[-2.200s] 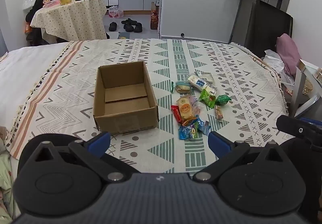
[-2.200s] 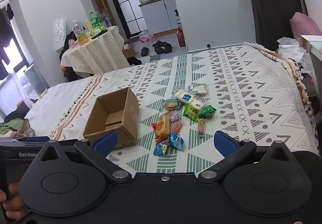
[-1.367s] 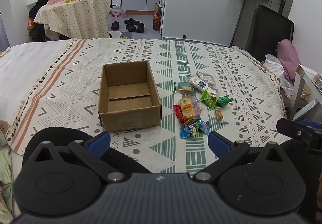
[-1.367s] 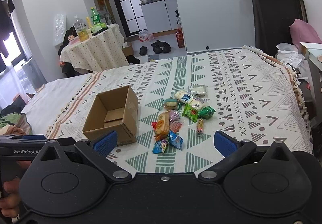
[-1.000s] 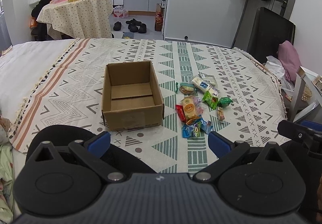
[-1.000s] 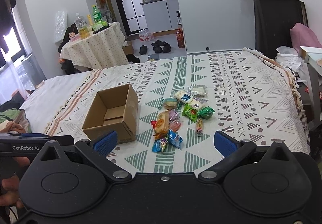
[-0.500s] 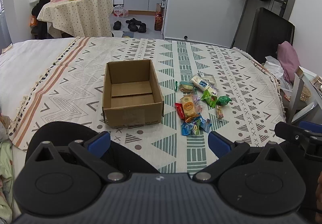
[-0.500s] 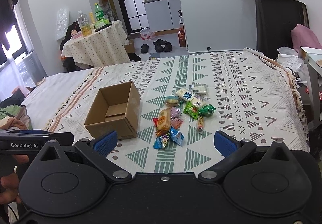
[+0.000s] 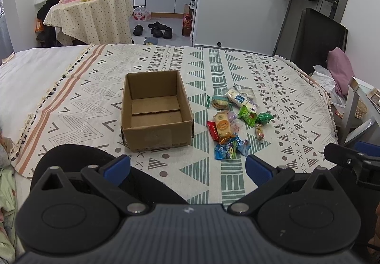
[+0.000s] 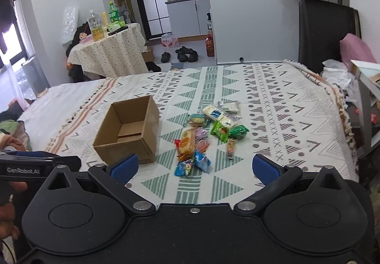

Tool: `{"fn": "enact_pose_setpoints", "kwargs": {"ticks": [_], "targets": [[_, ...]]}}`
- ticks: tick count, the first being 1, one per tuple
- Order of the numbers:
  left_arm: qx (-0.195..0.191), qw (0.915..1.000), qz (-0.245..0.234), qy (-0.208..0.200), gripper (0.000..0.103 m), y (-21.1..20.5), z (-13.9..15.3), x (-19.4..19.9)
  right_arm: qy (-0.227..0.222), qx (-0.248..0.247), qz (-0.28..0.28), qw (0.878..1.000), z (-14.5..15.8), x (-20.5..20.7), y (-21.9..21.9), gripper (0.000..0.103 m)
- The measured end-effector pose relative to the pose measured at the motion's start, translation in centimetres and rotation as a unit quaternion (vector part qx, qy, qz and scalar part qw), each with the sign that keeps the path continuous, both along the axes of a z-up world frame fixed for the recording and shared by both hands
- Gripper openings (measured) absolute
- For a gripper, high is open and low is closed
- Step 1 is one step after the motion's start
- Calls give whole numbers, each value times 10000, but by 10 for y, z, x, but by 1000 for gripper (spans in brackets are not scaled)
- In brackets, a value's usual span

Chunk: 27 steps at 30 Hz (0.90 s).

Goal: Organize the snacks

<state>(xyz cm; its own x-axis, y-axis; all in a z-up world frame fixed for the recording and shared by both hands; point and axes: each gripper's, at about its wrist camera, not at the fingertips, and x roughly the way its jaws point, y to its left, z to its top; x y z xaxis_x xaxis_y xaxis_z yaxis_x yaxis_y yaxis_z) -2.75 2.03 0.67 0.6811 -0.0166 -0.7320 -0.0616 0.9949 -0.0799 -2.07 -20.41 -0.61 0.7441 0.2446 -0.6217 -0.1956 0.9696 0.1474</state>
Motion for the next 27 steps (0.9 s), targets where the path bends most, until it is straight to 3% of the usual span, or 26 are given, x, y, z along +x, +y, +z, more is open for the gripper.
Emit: {"fn": "enact_pose_setpoints", "kwargs": {"ticks": [27], "targets": [[-58,9998,-99,150,103,-15,-21,25,224,134,7,9997,-16,12,-5,103]]}}
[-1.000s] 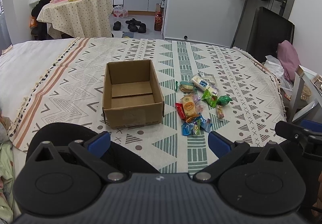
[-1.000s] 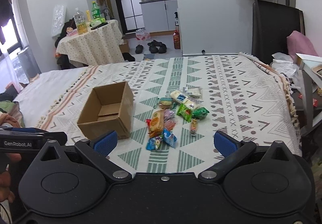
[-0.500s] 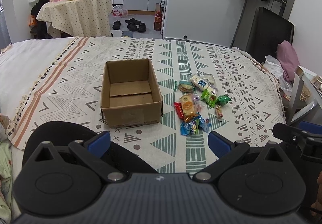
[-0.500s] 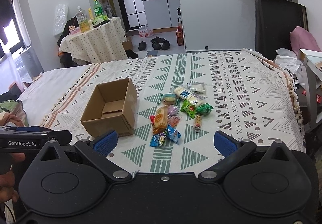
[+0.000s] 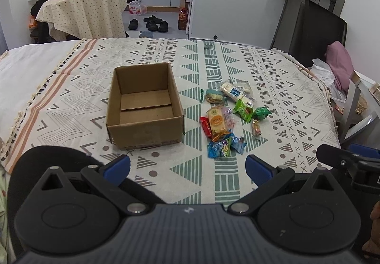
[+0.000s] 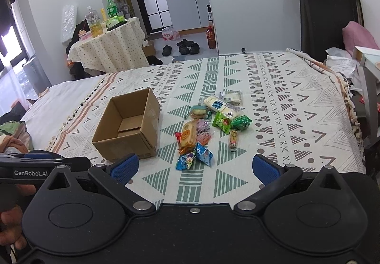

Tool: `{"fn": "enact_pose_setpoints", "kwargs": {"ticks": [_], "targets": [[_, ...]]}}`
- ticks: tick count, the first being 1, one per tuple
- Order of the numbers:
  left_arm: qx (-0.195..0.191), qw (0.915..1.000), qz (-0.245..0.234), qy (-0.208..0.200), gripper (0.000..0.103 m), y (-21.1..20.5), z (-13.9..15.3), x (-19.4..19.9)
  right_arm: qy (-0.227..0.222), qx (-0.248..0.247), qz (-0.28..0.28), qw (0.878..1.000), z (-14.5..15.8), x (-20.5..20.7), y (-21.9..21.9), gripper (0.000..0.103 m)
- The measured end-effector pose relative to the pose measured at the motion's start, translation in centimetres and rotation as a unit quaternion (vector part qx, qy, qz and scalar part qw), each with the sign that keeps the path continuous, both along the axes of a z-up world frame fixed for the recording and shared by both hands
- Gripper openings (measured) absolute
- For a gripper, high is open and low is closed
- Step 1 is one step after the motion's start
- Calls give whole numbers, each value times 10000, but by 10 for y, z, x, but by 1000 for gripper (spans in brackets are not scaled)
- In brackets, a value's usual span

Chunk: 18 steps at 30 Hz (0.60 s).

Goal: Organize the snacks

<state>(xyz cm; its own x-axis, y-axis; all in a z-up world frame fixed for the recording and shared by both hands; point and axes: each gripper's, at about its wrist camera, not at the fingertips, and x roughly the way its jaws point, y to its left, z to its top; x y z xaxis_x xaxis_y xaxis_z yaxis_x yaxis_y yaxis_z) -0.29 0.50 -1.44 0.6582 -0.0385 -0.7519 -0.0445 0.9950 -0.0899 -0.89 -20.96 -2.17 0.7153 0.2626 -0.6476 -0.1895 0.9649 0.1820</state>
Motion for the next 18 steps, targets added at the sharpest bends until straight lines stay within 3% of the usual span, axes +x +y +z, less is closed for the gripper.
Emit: {"fn": "enact_pose_setpoints", "kwargs": {"ticks": [18], "targets": [[-145,9995,-163,215,100,-24,-32,56,227,239,-118,9994,-29,46,-20,103]]}}
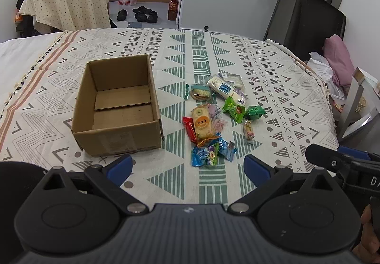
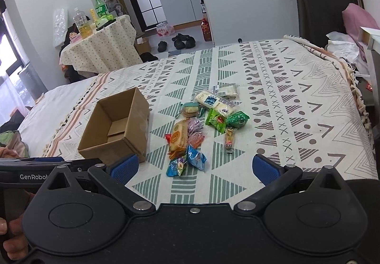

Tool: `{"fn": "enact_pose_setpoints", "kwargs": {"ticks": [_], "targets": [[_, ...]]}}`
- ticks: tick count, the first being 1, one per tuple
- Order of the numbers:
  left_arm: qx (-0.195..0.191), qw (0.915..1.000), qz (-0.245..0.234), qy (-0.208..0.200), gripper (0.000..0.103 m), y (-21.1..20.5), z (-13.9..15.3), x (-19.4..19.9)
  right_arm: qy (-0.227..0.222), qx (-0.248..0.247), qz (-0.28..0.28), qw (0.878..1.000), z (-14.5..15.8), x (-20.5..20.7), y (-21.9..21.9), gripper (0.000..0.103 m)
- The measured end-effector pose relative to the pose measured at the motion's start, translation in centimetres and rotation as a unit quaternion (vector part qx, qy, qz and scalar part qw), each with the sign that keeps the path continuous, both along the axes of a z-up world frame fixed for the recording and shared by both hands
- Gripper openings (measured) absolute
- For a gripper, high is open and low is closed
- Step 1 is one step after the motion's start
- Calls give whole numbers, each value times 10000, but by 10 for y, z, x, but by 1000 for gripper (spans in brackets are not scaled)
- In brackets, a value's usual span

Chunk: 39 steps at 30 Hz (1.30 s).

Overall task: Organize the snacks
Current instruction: 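Grasp the blue candy with the left tool while the right tool grasps a snack stick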

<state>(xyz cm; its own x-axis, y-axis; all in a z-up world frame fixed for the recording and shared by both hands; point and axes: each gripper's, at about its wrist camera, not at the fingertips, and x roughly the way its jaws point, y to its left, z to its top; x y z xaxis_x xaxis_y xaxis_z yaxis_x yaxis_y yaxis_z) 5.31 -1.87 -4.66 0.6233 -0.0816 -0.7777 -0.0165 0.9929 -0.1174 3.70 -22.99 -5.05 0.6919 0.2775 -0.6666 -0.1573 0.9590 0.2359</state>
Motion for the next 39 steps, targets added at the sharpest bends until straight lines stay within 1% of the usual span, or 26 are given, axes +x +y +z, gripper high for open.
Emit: {"fn": "enact_pose_setpoints", "kwargs": {"ticks": [6,8,17,20,22,25,27,33,36,39], "targets": [[-5,10000,36,21,100,-4,-7,15,20,125,11,9999,-9,14,-9,103],[15,10000,51,30,98,-6,-9,20,23,158,27,9999,-12,20,-11,103],[36,9996,128,267,85,-13,-34,45,101,358,-5,9993,-30,44,-23,101],[40,9993,118,341,78,-16,-42,52,162,439,-22,9989,-38,53,-26,97],[43,9991,127,394,72,-17,-48,58,203,495,-38,9986,-43,60,-30,95],[20,9986,191,488,67,-18,-57,66,288,586,-41,9979,-51,69,-33,89],[17,9982,235,555,64,-19,-63,73,354,650,-16,9973,-57,75,-34,82],[36,9973,326,659,60,-21,-76,89,573,803,2,9951,-76,88,-37,76],[-15,9963,372,770,57,-22,-85,98,738,918,16,9930,-88,96,-38,71],[-40,9954,332,894,56,-26,-95,106,843,1019,28,9912,-97,104,-38,68]]}}
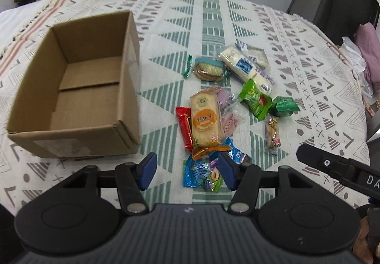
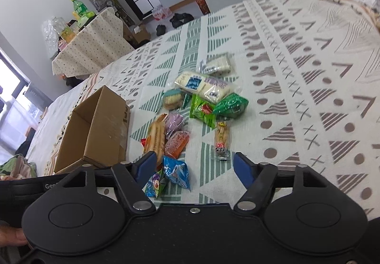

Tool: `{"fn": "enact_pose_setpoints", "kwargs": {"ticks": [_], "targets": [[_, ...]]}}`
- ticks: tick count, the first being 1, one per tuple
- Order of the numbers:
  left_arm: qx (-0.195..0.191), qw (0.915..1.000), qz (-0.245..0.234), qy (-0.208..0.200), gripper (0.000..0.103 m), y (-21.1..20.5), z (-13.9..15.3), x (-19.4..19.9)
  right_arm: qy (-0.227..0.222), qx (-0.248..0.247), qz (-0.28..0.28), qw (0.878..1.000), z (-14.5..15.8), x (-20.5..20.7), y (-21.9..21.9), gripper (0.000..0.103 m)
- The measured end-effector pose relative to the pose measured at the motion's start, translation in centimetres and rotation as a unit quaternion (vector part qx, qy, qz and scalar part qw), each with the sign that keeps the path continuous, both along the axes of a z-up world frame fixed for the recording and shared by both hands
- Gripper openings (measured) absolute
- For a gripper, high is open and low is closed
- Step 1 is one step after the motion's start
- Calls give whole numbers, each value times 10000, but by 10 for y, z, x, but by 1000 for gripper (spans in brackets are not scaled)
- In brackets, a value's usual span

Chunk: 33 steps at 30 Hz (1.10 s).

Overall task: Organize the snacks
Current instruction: 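Grasp the blue candy with the left tool while the right tool grasps a snack stick, then drop the blue candy into the box with the left tool while the right drops its stick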

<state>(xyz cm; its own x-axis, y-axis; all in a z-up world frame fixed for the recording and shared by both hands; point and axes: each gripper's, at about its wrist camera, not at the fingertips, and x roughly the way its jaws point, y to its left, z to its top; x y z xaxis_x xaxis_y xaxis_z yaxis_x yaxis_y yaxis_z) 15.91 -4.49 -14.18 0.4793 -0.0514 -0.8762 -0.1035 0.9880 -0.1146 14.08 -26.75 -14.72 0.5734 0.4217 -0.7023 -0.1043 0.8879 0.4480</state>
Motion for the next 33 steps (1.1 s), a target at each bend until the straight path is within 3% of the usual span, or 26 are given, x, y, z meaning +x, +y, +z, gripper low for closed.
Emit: {"fn": "enact_pose_setpoints", "kwargs": {"ticks": [11,21,27,33], "targets": [[-55,9984,14,561,52,-11,-43,12,393,149,15,9991,-26,22,2,61],[48,9965,-2,839,52,-21,-66,28,637,227,46,9977,-42,37,4,60],[148,9966,46,811,35,-23,-65,30,782,161,-7,9968,-52,48,7,55],[111,9971,138,741,31,-19,-57,30,839,13,-113,9964,-61,59,9,47]]}}
